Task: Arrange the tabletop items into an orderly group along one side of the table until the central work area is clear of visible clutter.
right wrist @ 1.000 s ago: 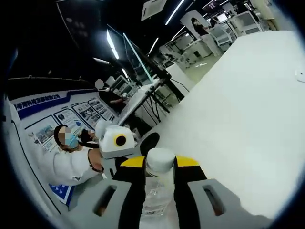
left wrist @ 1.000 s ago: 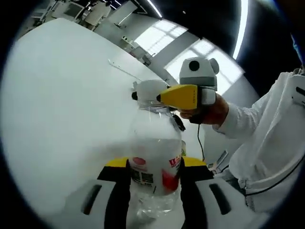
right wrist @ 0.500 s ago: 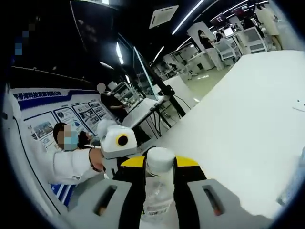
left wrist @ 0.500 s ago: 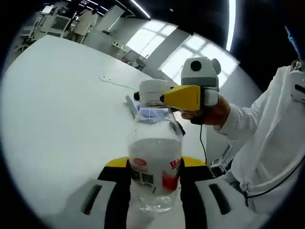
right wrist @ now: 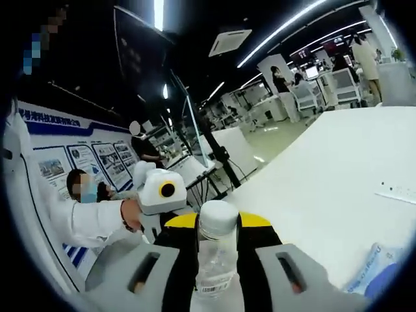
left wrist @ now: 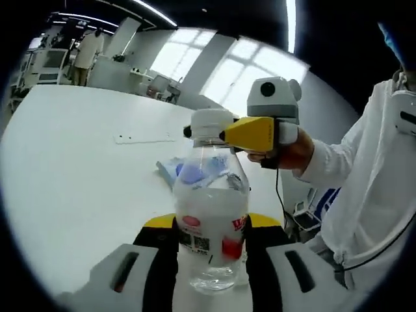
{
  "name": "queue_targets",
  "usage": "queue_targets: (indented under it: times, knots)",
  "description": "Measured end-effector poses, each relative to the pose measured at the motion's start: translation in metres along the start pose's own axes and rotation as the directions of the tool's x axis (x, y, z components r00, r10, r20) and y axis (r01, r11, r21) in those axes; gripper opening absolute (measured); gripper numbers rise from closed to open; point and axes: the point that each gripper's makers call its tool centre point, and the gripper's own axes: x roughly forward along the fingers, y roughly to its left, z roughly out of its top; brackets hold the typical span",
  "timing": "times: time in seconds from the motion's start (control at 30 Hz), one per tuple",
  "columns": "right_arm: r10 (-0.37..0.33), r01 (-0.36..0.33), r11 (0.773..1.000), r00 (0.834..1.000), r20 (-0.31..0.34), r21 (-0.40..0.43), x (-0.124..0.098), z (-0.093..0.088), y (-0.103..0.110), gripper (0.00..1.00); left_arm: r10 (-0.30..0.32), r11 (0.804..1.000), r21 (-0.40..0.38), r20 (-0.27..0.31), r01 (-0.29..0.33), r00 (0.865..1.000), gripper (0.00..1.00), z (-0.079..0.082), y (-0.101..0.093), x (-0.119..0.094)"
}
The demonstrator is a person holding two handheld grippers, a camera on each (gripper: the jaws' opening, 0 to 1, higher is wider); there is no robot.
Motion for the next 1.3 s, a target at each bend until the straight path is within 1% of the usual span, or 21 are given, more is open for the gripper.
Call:
queue_targets:
  times: [0.2,0.33,0.4,0.5,0.63,0.73,0.8,0.9,0.93,1.0,1.03,1.07,1.13,1.2,1.23,1.27,1.3]
  knots:
    - [-0.035,0.037,0.997,0.999,0.028,-0.062,-0.015,0.021,-0.01,0.19,-0.017,0.998,0.061,0.006,0.017,1.0,0.39,0.023,0.003,0.015]
    - [-0.059,0.063,0.993,0.997,0.045,-0.096,-0.022,0.032,-0.018,0.19,-0.025,0.993,0.118,-0.009,0.026,1.0,0.39,0.038,0.007,0.025]
    - [-0.074,0.08,0.989,0.996,0.055,-0.122,-0.026,0.038,-0.022,0.19,-0.036,0.988,0.148,-0.006,0.036,0.999,0.39,0.045,0.009,0.031]
    - [-0.095,0.102,0.982,0.994,0.054,-0.159,-0.03,0.042,-0.028,0.19,-0.04,0.982,0.186,-0.015,0.042,0.999,0.39,0.05,0.014,0.038]
    - [-0.111,0.122,0.968,0.992,0.062,-0.217,-0.032,0.046,-0.035,0.19,-0.056,0.975,0.215,-0.016,0.058,0.998,0.39,0.057,0.018,0.046]
    - [-0.125,0.137,0.959,0.99,0.064,-0.246,-0.033,0.05,-0.041,0.19,-0.068,0.97,0.235,-0.012,0.069,0.998,0.39,0.062,0.024,0.052]
    - [-0.135,0.147,0.95,0.989,0.065,-0.274,-0.032,0.052,-0.044,0.19,-0.072,0.966,0.248,-0.009,0.073,0.997,0.39,0.065,0.027,0.055]
    - [-0.148,0.158,0.929,0.987,0.056,-0.336,-0.028,0.054,-0.049,0.19,-0.078,0.96,0.269,-0.017,0.08,0.997,0.39,0.068,0.034,0.059]
    - [-0.148,0.157,0.926,0.988,0.054,-0.344,-0.026,0.053,-0.05,0.19,-0.079,0.958,0.275,-0.019,0.081,0.997,0.39,0.069,0.036,0.059]
    - [-0.155,0.163,0.91,0.987,0.051,-0.381,-0.023,0.053,-0.054,0.19,-0.076,0.954,0.289,-0.023,0.079,0.997,0.39,0.069,0.042,0.061]
    - [-0.155,0.162,0.894,0.987,0.052,-0.419,-0.021,0.053,-0.054,0.19,-0.073,0.95,0.304,-0.024,0.077,0.997,0.39,0.069,0.044,0.061]
    - [-0.148,0.158,0.889,0.987,0.057,-0.43,-0.019,0.052,-0.053,0.19,-0.072,0.948,0.31,-0.026,0.077,0.997,0.39,0.069,0.046,0.061]
    - [-0.151,0.162,0.886,0.987,0.059,-0.435,-0.016,0.049,-0.055,0.19,-0.068,0.943,0.324,-0.031,0.074,0.997,0.39,0.067,0.05,0.061]
    - [-0.161,0.168,0.864,0.985,0.057,-0.475,-0.012,0.045,-0.057,0.19,-0.06,0.939,0.337,-0.037,0.069,0.998,0.39,0.064,0.055,0.061]
    - [-0.164,0.17,0.857,0.985,0.055,-0.486,-0.011,0.043,-0.057,0.19,-0.055,0.936,0.346,-0.043,0.066,0.998,0.39,0.063,0.057,0.061]
    - [-0.161,0.168,0.843,0.985,0.058,-0.511,-0.008,0.04,-0.057,0.19,-0.051,0.932,0.357,-0.054,0.067,0.997,0.39,0.06,0.059,0.06]
    - [-0.161,0.169,0.838,0.985,0.061,-0.519,-0.006,0.039,-0.057,0.19,-0.05,0.929,0.363,-0.056,0.067,0.997,0.39,0.059,0.061,0.06]
